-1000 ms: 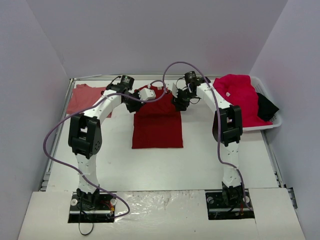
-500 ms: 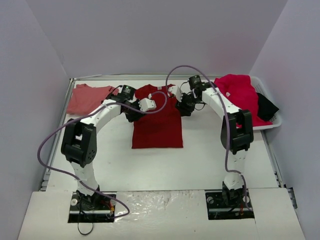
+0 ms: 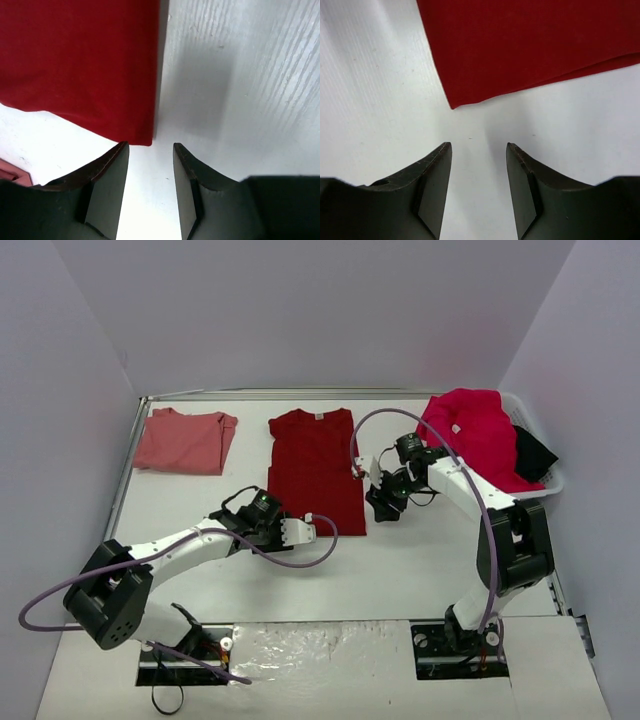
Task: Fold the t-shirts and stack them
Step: Fold the folded rectangular tshirt in 1/3 of the way, then grab one side of the 2/3 rectangular tshirt with both arms
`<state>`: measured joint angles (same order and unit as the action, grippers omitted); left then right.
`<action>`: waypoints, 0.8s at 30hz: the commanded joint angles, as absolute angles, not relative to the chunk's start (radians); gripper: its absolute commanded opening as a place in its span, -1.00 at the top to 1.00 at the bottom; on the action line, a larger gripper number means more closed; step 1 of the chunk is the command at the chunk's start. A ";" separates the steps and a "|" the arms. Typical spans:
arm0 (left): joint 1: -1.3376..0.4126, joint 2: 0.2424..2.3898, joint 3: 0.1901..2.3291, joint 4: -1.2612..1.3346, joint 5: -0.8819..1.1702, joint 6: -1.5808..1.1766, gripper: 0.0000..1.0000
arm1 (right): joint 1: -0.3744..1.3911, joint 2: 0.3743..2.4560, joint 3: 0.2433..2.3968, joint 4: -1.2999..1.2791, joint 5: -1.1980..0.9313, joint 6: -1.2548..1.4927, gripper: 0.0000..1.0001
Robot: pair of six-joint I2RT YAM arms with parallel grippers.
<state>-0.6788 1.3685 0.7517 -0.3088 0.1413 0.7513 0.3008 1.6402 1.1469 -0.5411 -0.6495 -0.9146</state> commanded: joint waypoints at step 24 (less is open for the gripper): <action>-0.701 1.557 0.750 -0.199 0.009 0.767 0.73 | 0.262 1.582 1.066 -0.528 -0.669 -0.871 0.13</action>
<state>-0.7025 1.5223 0.7437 -0.1455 0.0235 0.7784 0.2649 1.5692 1.0481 -0.5114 -0.6514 -0.8738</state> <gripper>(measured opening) 0.178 0.438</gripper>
